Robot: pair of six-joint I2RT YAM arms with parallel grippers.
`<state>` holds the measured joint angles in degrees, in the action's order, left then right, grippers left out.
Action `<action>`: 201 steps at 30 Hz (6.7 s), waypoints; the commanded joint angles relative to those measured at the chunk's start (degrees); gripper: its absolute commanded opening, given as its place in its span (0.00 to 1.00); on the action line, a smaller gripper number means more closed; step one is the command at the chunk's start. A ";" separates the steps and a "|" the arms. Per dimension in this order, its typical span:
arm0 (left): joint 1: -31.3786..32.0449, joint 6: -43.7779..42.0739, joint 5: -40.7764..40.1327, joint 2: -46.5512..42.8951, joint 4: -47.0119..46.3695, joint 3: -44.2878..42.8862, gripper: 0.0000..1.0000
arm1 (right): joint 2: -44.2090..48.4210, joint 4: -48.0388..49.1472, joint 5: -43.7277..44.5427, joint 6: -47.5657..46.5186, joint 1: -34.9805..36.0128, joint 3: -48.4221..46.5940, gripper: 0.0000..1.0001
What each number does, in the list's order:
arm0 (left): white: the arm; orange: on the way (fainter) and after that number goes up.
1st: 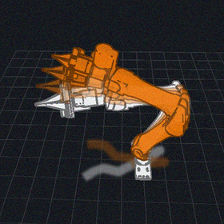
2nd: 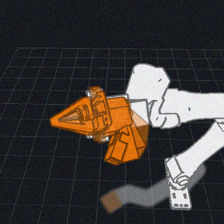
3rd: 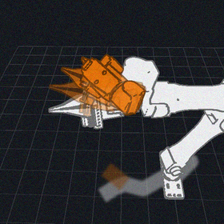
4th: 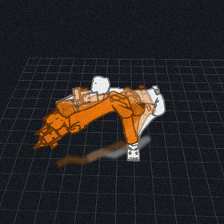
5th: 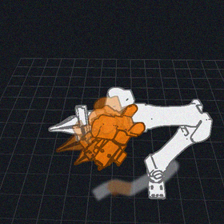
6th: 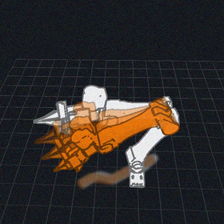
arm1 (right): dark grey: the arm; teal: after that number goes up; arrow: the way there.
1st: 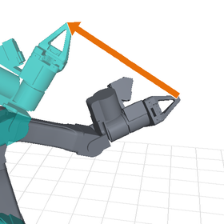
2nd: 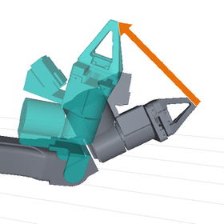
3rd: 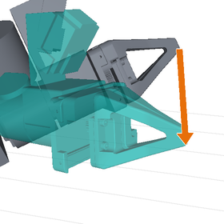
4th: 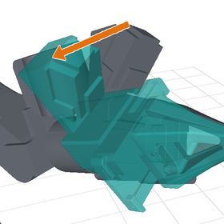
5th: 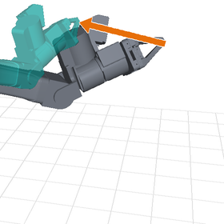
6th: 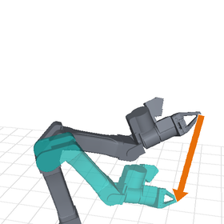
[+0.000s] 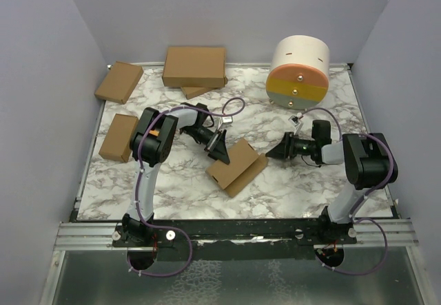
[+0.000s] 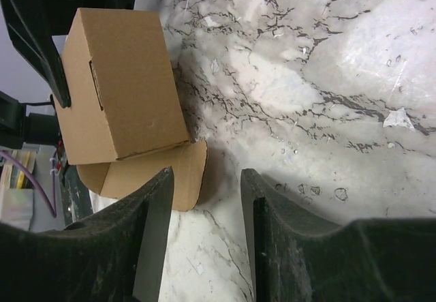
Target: Fold the paper box
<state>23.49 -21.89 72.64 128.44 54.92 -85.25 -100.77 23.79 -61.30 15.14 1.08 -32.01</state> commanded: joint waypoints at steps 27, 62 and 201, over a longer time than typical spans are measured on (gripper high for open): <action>0.16 -4.91 -3.01 1.55 -1.03 -0.68 0.38 | 2.86 -3.86 -0.35 0.36 2.87 -0.60 0.10; -0.63 -4.15 -2.94 0.58 -2.07 0.26 0.38 | 7.22 -48.40 9.14 -28.52 5.25 -19.81 0.40; -0.83 17.27 -19.29 -21.38 -35.95 23.76 0.36 | 13.58 -37.69 15.48 -38.81 17.11 -13.09 0.01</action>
<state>22.46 -4.56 62.87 109.43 29.82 -65.08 -89.23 -16.16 -44.47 -22.28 17.96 -45.74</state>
